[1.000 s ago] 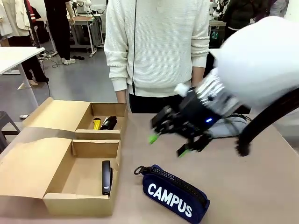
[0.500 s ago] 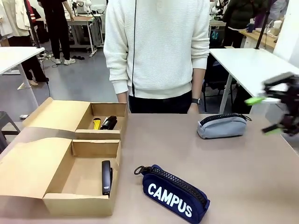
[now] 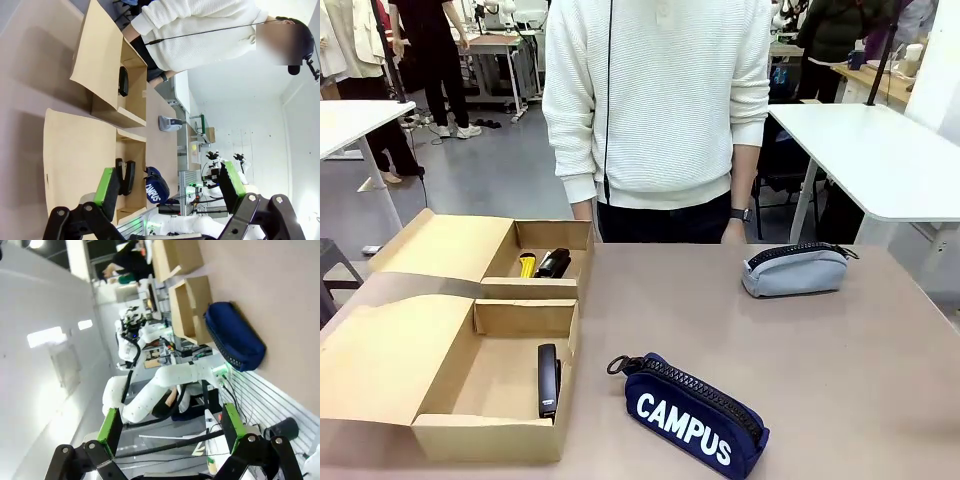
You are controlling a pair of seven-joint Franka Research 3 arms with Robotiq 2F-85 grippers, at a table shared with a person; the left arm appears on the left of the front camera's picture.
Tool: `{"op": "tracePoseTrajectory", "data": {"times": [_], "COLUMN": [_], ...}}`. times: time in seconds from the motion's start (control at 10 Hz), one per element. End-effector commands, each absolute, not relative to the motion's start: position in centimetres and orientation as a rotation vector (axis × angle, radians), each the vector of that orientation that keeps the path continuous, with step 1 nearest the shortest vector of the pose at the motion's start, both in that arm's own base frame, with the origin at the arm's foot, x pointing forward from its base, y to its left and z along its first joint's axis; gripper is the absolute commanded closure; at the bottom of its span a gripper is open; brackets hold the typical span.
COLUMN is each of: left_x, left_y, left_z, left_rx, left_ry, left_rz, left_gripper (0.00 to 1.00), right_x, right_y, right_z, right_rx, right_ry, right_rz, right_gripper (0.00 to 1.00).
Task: Place items inside the box.
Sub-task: Pick up a Pencil pouch or Stapler and place it inside the Mailer Box closest to the robot.
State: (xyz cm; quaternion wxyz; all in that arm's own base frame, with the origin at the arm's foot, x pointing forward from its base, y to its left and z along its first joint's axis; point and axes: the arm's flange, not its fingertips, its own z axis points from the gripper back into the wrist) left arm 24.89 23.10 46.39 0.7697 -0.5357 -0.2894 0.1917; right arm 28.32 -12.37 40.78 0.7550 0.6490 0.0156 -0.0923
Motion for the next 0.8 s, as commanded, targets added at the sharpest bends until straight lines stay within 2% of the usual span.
{"op": "tracePoseTrajectory", "data": {"times": [0.0, 0.1, 0.7], "left_x": [24.8, 24.8, 24.8], "left_y": [22.9, 22.9, 22.9], "left_z": [46.3, 46.3, 46.3], "left_rx": [-1.174, -1.174, -1.174], "left_ry": [-0.648, -0.648, -0.648], "left_rz": [0.400, 0.400, 0.400], "left_gripper": [0.00, 0.00, 0.00], "right_x": [28.9, 28.3, 28.3], "right_y": [-7.4, -12.4, -12.4], "right_z": [39.6, 40.8, 40.8], "right_rx": [1.297, 1.416, 1.416], "right_ry": [-0.028, 0.034, 0.034], "right_rz": [-0.293, -0.201, -0.201], "right_gripper": [0.00, 0.00, 0.00]}}
